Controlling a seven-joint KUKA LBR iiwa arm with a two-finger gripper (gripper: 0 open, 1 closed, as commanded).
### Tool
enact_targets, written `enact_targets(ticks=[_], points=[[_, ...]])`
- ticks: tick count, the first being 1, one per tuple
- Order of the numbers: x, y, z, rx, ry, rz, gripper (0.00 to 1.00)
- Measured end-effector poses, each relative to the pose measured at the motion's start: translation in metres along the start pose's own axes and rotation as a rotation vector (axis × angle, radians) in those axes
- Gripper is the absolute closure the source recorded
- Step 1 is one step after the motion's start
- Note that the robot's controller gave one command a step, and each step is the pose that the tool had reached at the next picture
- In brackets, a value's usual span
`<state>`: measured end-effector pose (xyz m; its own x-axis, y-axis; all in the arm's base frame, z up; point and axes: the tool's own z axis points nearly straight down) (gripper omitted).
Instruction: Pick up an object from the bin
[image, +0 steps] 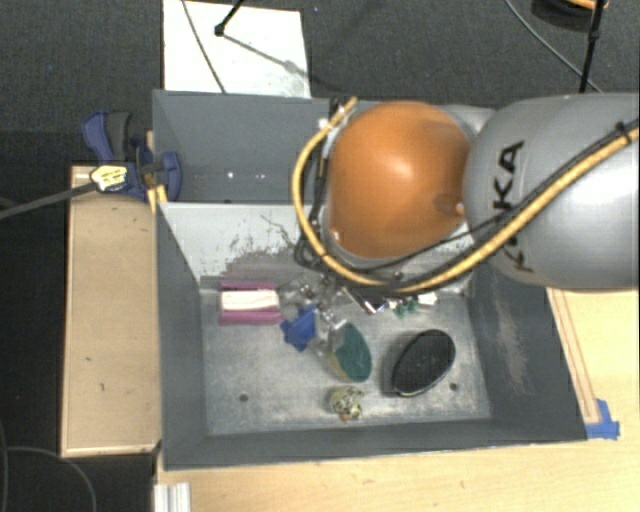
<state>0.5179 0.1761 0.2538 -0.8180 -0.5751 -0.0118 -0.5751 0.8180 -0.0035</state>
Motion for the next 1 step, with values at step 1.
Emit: enact_targets(ticks=[1], points=[[-0.0244,-0.0237,-0.0489,-0.001,0.003,-0.237,1.0]])
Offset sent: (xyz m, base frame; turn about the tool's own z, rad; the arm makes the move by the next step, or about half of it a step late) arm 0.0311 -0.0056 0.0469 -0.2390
